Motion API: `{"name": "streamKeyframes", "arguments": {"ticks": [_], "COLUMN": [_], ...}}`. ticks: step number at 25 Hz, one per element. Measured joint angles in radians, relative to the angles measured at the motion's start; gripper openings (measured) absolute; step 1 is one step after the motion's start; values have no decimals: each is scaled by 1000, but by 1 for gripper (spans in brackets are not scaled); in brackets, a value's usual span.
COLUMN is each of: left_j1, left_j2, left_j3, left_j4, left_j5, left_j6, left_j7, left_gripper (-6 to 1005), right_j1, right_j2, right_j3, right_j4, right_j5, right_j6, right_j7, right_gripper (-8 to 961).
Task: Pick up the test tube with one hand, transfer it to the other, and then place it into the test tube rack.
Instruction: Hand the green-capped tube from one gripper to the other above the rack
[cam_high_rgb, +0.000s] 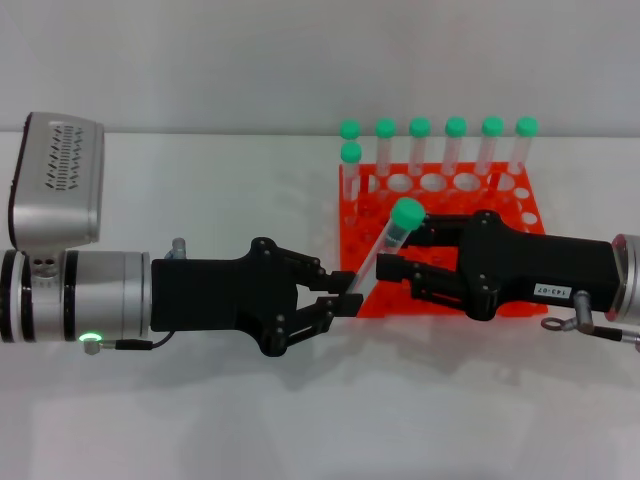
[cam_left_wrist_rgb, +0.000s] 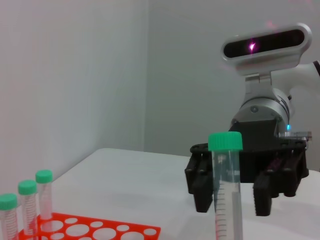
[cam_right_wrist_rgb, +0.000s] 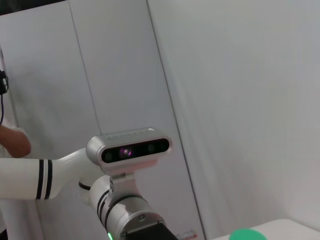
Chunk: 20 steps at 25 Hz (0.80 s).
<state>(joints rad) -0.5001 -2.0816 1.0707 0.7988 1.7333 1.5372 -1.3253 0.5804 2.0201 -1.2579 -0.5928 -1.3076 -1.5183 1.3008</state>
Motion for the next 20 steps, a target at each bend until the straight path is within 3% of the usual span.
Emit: {"name": "streamKeyframes", "arguments": {"ticks": [4,20], "left_j1": [-12,-26], "left_j2": [0,0], "left_j3": [0,1], "left_j4": [-11,-38], "left_j5": [0,6], "left_j6": [0,-2], "left_j7": [0,15], "left_gripper": [180,180], "right_j1": [0,6], "right_j2": [1,5], "right_j3": [-12,-25], "right_j4": [4,6], "right_j5": [1,4], "right_j6": [0,4], "right_j7": [0,0], "right_gripper": [395,278]}}
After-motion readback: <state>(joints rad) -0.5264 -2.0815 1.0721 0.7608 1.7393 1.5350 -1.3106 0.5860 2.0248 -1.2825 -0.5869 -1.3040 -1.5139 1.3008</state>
